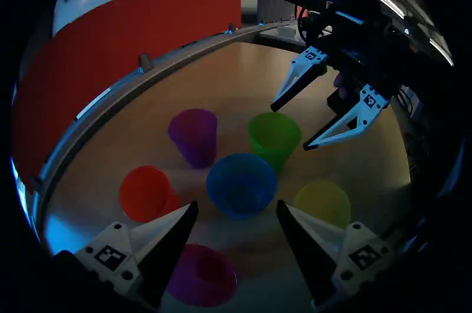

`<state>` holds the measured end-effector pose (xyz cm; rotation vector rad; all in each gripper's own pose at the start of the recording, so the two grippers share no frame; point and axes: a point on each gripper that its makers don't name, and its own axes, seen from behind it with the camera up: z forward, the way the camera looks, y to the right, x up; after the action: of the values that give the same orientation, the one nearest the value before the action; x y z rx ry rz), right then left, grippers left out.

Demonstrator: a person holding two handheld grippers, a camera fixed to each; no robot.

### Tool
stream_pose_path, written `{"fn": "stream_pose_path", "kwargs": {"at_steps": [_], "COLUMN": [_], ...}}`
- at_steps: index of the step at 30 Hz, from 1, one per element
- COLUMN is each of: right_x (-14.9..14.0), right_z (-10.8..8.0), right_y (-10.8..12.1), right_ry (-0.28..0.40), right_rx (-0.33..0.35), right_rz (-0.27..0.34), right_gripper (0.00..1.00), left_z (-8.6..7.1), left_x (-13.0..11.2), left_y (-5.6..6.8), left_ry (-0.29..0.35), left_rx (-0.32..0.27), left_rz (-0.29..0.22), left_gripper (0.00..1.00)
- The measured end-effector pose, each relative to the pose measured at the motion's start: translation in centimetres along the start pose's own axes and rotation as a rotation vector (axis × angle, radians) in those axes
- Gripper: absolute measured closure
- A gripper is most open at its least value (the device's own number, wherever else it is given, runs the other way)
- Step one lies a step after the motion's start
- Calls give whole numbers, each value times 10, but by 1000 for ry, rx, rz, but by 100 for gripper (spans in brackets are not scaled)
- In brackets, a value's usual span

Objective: Pour water

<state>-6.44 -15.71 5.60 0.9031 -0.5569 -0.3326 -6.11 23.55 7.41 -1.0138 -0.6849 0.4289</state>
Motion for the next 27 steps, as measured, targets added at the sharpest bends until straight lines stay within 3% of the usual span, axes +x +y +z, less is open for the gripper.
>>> {"fn": "stream_pose_path", "kwargs": {"at_steps": [27], "right_x": [-1], "right_z": [23], "right_y": [2], "right_ry": [-2], "right_rx": [12], "right_rz": [5], "right_gripper": [0], "left_z": [23], "left_x": [5], "left_y": [2], "left_ry": [0], "left_rx": [-8], "left_rz": [-7], "left_gripper": [1]}}
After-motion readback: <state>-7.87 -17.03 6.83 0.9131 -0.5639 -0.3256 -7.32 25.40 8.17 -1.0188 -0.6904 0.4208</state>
